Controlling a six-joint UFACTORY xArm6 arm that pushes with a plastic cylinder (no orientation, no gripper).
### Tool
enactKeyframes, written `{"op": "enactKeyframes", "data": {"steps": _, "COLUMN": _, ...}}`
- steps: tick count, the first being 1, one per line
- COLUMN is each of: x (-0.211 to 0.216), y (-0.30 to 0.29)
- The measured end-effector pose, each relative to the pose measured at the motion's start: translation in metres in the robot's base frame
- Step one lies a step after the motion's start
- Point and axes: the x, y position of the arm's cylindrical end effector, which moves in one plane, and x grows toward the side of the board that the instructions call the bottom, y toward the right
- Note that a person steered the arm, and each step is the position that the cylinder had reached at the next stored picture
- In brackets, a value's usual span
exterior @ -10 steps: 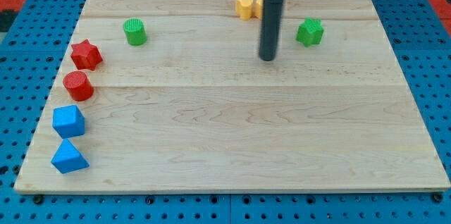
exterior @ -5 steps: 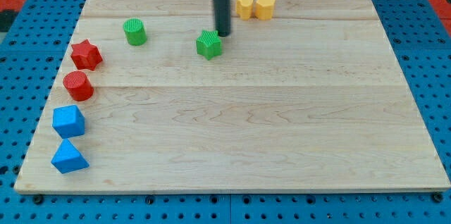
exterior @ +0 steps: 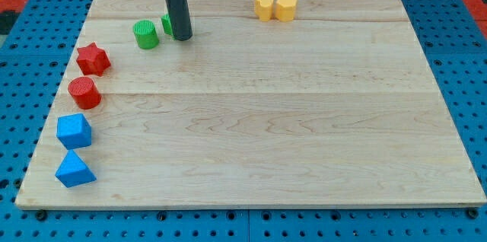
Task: Push green star above green circle
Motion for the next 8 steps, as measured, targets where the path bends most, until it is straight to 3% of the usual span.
{"op": "enactKeyframes", "data": {"steps": 1, "x": -0.044, "y": 0.013}}
{"op": "enactKeyframes", "data": {"steps": 2, "x": -0.043, "y": -0.026}}
{"op": "enactKeyframes", "data": {"steps": 4, "x": -0.096, "y": -0.043}}
{"op": "enactKeyframes", "data": {"steps": 5, "x": -0.083, "y": -0.08}}
{"op": "enactKeyframes", "data": {"steps": 7, "x": -0.045, "y": -0.096}}
{"op": "enactKeyframes", "data": {"steps": 8, "x": -0.036, "y": -0.176}}
